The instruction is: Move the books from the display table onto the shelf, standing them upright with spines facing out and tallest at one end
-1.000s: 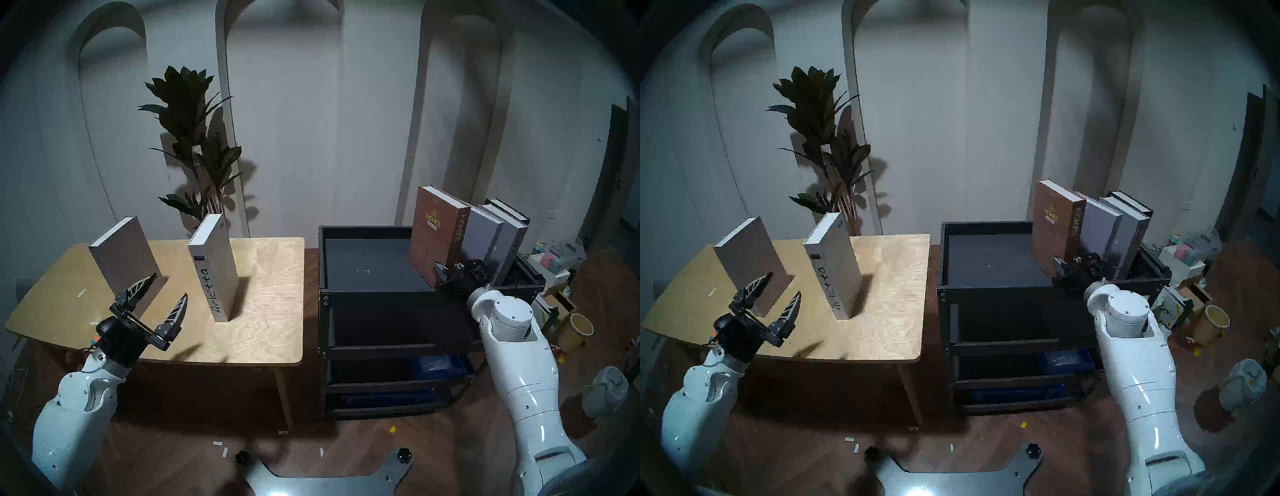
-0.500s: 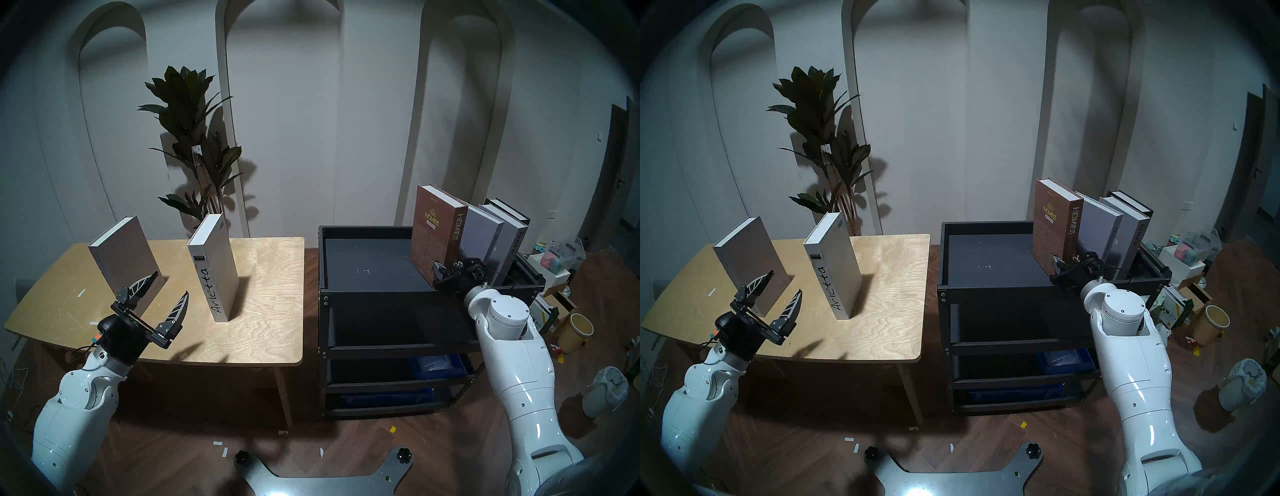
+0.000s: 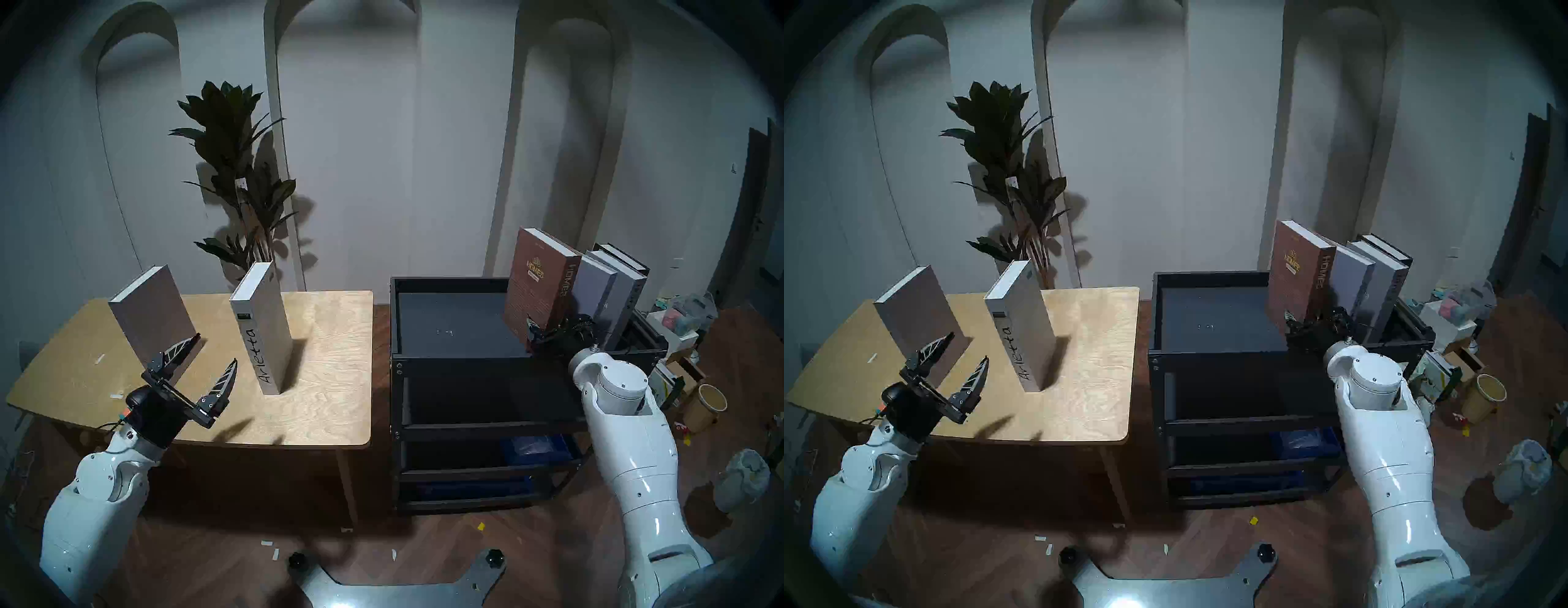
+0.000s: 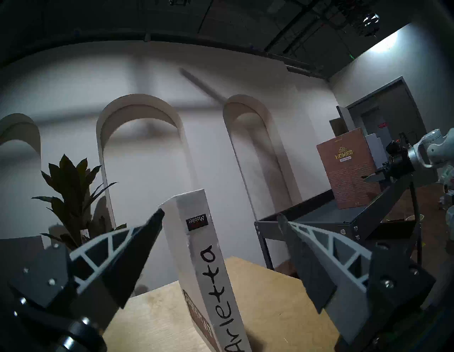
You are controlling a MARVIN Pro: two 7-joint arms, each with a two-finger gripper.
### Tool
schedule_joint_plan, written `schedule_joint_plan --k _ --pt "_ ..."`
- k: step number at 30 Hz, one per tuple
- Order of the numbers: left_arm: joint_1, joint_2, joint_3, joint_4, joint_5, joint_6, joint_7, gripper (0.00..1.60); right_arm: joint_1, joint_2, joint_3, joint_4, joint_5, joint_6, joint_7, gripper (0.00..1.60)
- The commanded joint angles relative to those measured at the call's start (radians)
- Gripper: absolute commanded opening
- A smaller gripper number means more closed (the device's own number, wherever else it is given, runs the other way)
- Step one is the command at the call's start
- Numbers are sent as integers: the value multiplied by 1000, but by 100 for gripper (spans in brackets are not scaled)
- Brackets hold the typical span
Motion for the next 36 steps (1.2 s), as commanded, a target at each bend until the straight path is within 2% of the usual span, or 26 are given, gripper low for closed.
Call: schedule_joint_plan --k 1,10,12,13,36 --pt "-18 5 -2 -9 -4 3 2 160 25 0 -1 -24 2 -11 1 142" --pt "-25 7 2 -4 -5 5 2 160 43 -6 -3 -26 4 -15 -8 142" --pt "-26 7 4 -3 -5 5 2 160 53 -8 2 -26 7 -15 -16 157" --pt "-27 8 4 -3 -5 5 2 160 57 -9 4 -28 10 -14 -17 160" --pt "-43 15 15 -10 -1 11 9 160 89 -20 18 -114 53 8 -21 160"
